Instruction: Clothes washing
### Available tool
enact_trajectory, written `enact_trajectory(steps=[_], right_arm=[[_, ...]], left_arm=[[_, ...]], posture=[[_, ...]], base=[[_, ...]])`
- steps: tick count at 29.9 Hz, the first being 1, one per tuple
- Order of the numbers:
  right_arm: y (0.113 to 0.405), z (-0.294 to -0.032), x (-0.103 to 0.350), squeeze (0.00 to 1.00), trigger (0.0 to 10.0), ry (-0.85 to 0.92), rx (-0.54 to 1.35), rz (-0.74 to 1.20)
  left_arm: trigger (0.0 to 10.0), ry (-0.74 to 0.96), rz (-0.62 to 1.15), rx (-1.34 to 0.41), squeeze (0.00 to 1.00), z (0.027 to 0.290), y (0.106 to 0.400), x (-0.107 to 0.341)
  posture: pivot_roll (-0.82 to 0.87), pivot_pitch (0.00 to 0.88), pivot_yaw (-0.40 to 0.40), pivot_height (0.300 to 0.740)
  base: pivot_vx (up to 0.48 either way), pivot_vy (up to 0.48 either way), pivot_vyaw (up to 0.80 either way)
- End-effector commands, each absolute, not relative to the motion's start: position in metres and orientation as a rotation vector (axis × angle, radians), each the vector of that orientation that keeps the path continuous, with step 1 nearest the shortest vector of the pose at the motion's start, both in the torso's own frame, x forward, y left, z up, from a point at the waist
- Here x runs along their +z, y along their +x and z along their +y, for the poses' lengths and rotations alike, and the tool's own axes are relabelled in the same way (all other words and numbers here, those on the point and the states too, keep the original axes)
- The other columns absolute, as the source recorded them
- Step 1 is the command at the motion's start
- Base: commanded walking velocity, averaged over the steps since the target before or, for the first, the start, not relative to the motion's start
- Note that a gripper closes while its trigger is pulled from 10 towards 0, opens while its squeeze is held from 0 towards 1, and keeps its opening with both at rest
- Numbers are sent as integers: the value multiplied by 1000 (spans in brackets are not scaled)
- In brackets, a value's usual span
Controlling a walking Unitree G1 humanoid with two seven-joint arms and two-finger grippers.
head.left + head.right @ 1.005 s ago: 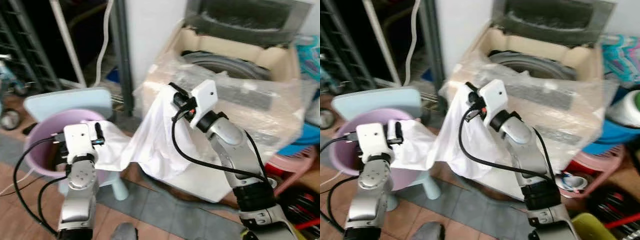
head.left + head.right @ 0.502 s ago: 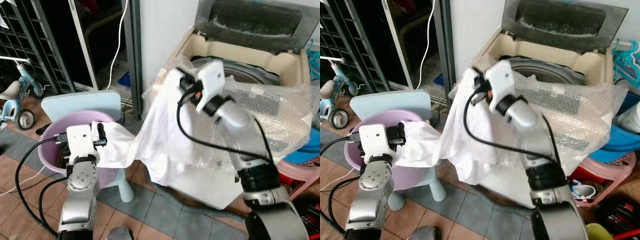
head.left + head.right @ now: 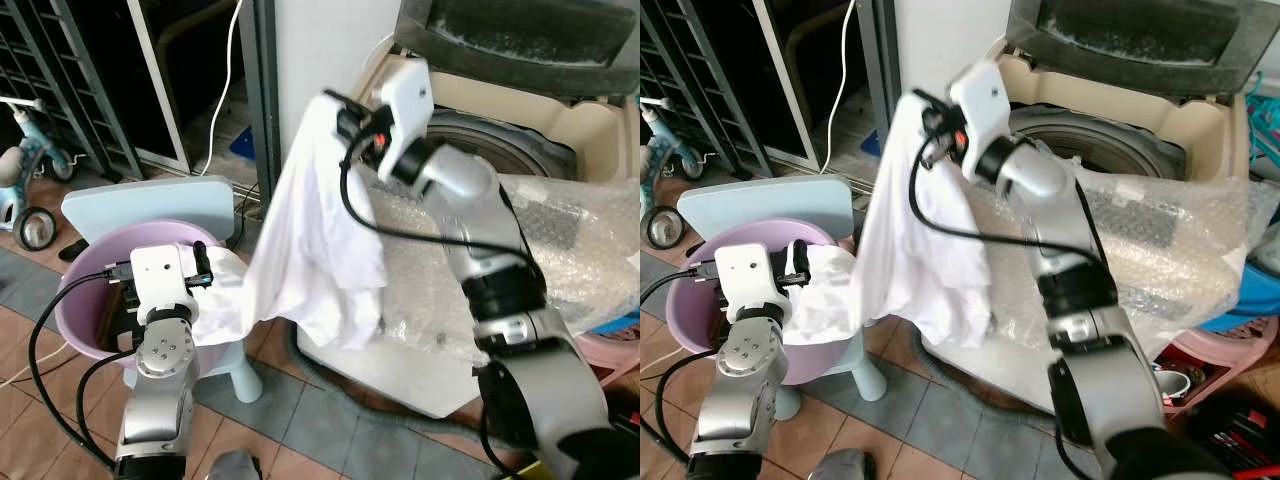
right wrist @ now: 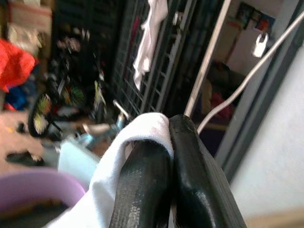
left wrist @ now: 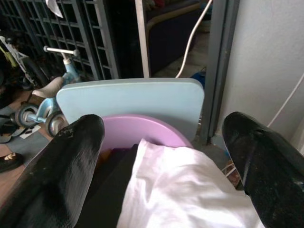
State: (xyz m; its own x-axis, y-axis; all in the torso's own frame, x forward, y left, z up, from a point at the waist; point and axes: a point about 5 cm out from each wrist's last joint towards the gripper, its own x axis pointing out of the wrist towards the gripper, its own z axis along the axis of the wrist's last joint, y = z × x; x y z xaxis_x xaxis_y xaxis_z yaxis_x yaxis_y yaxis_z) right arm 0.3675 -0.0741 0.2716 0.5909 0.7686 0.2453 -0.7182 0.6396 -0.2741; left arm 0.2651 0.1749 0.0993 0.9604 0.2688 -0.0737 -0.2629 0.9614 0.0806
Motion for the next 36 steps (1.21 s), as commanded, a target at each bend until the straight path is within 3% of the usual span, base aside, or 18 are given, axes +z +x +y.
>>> enact_trajectory(steps=[1, 9, 16, 19, 20, 21, 23, 25, 28, 36], right_arm=[[370, -79, 284, 0, 10000, -113, 870, -385], [376, -77, 292, 0, 10000, -132, 902, -393], [382, -78, 293, 0, 10000, -210, 1025, -289], [393, -89, 303, 0, 10000, -208, 942, -267], [413, -131, 340, 0, 10000, -149, 597, -276], [417, -154, 357, 0, 10000, -116, 421, -295], [415, -193, 383, 0, 10000, -82, 139, -347], [407, -220, 400, 0, 10000, -58, 10, -413], [403, -230, 405, 0, 10000, -19, 27, -451], [413, -223, 352, 0, 10000, -26, 135, -325]], left_arm=[[10000, 67, 79, 264, 0, 172, 266, 100], [10000, 53, 81, 271, 0, 170, 265, 98], [10000, 45, 86, 269, 0, 167, 266, 97], [10000, 43, 86, 268, 0, 167, 268, 98], [10000, 42, 86, 271, 0, 166, 269, 98], [10000, 42, 86, 274, 0, 166, 270, 98], [10000, 39, 86, 282, 0, 166, 269, 98], [10000, 33, 85, 296, 0, 166, 268, 97], [10000, 31, 84, 308, 0, 166, 266, 97], [10000, 47, 62, 293, 0, 170, 267, 101]], posture=[[1, 0, -41, 740], [3, 0, -52, 740], [-4, 0, -53, 740], [-2, 0, -56, 740], [1, 0, -64, 740], [2, 0, -65, 740], [4, 0, -70, 740], [8, 0, -74, 740], [8, 0, -73, 740], [4, 0, -57, 740]], base=[[274, 0, 0], [284, 0, 0], [0, 0, 0], [0, 0, 0], [0, 0, 0], [0, 0, 0], [0, 0, 0], [0, 0, 0], [0, 0, 0], [0, 0, 0]])
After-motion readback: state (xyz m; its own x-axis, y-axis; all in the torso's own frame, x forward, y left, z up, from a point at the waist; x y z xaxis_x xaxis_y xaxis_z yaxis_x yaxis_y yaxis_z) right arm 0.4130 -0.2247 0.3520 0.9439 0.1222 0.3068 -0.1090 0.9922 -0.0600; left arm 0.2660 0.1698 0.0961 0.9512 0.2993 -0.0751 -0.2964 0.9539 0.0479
